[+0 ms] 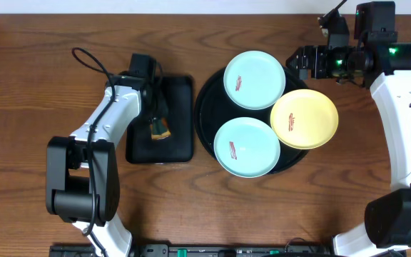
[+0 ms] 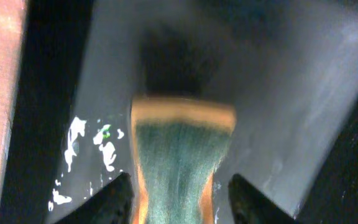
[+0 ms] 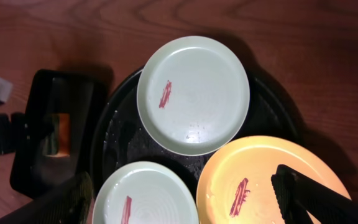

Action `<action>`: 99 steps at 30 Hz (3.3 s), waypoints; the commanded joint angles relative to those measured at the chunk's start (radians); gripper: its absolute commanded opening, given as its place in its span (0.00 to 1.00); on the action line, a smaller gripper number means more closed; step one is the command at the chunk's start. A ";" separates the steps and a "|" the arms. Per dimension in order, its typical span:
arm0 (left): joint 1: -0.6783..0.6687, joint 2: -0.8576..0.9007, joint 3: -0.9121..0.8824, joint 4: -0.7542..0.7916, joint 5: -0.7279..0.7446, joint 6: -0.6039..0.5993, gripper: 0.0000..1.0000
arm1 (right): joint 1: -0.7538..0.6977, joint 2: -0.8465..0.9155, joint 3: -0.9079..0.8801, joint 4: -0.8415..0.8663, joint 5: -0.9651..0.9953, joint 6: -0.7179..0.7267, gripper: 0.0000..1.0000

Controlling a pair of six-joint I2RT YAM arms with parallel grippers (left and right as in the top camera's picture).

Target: Clean dirty plates on tray and stack at the side

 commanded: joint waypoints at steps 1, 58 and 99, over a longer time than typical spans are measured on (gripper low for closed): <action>-0.002 0.022 -0.025 0.070 -0.067 0.067 0.47 | 0.009 0.005 0.020 0.003 0.000 0.003 0.91; -0.011 0.010 0.443 -0.209 0.204 0.101 0.08 | 0.051 0.193 0.117 0.091 0.127 -0.020 0.58; -0.376 0.346 0.443 0.221 0.259 -0.216 0.07 | 0.108 0.576 0.117 0.061 0.281 0.075 0.01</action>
